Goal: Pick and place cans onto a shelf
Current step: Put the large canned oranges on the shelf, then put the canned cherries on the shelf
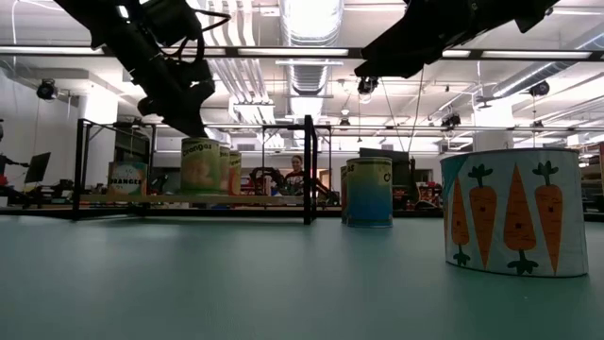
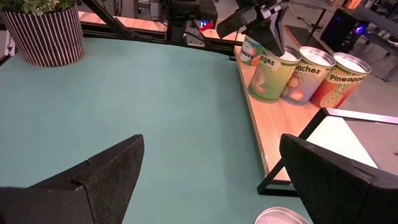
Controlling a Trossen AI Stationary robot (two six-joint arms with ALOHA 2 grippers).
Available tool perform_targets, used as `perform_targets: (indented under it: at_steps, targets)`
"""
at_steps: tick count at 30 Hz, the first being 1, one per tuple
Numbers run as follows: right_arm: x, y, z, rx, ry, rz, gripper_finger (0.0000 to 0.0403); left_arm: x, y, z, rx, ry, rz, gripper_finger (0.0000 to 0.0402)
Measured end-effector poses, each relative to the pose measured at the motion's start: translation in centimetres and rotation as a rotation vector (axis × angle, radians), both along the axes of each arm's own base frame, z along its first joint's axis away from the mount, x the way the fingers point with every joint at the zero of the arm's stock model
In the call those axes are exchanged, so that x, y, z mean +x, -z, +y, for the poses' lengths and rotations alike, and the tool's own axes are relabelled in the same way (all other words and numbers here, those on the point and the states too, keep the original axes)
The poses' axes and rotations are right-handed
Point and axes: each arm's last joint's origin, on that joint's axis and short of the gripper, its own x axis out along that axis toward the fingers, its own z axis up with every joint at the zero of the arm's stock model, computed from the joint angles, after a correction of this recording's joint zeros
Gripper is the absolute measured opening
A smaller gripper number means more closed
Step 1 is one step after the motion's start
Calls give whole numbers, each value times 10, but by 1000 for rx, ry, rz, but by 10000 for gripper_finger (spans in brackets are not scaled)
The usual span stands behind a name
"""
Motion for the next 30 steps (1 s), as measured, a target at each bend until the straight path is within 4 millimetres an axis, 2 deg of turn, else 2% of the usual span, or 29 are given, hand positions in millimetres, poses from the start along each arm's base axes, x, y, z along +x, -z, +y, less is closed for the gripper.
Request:
perform_targets:
  at_steps: [18, 25, 30]
  targets:
    - [0, 0, 0, 2, 1, 0, 363, -10, -19, -7, 34, 15, -108, 0]
    - [0, 0, 0, 28, 25, -2, 363, -2, -33, -32, 74, 156, -215, 0]
    - [-3, 6, -6, 81, 244, 36, 363, 5, -47, -55, 152, 311, -309, 0]
